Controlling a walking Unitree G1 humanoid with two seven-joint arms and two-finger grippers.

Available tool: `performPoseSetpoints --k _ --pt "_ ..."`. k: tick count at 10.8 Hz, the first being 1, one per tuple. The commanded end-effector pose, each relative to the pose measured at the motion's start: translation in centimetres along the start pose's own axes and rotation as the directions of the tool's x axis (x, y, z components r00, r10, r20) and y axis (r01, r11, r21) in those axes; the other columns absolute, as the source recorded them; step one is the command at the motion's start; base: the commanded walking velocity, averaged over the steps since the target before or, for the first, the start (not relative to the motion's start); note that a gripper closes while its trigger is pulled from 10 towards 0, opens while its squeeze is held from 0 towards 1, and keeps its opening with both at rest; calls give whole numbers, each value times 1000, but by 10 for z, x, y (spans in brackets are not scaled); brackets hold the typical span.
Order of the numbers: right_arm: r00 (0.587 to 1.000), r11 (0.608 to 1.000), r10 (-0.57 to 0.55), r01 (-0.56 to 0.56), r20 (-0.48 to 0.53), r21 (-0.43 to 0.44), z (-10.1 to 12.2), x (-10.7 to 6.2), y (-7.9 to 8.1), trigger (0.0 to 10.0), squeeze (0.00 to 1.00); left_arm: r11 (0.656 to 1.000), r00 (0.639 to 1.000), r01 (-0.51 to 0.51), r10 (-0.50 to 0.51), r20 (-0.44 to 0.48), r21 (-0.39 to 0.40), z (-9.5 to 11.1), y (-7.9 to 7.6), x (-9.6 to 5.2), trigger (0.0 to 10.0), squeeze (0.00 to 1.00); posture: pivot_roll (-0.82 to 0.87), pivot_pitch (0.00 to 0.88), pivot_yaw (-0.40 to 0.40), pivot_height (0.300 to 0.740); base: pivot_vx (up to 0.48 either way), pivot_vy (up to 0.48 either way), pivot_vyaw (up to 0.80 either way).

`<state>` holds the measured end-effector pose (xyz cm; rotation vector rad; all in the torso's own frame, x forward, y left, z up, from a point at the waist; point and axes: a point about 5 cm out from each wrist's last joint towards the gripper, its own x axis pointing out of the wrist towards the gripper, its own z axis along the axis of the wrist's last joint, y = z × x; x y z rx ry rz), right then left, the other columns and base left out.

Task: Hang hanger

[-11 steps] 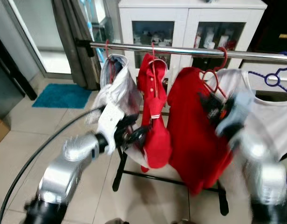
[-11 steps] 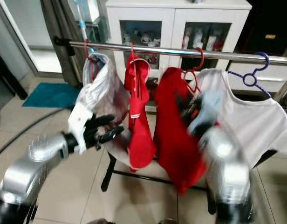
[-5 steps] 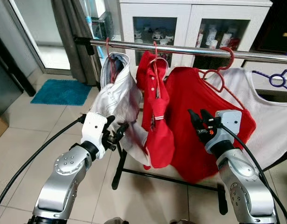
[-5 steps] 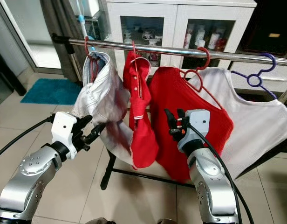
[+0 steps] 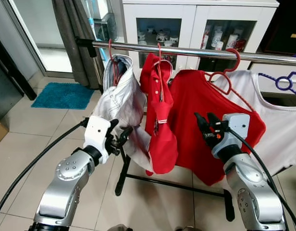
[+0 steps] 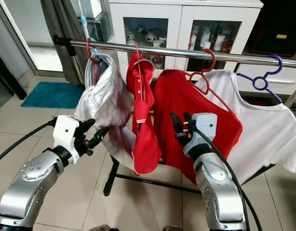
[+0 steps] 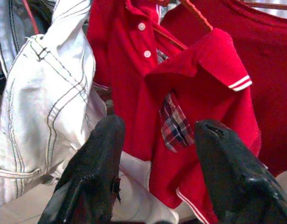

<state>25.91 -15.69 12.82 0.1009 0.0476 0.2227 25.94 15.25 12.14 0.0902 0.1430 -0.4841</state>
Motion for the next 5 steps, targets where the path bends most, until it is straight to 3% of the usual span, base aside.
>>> performPoseSetpoints --k 1,4,5 --pt "1000 1000 -2 2 -9 -3 -2 -1 0 10000 0 1000 1000 -4 4 15 17 4 0 0 10000 0 -84 42 49 740 0 0 0" --pt "1000 1000 -28 28 -10 -2 -4 -1 -1 10000 0 1000 1000 -9 9 17 25 2 -3 0 10000 0 -82 40 44 740 0 0 0" --pt "999 998 -26 28 -45 52 -13 -8 7 10000 0 999 999 32 -32 -13 41 -1 -10 5 10000 0 -94 47 69 740 0 0 0"
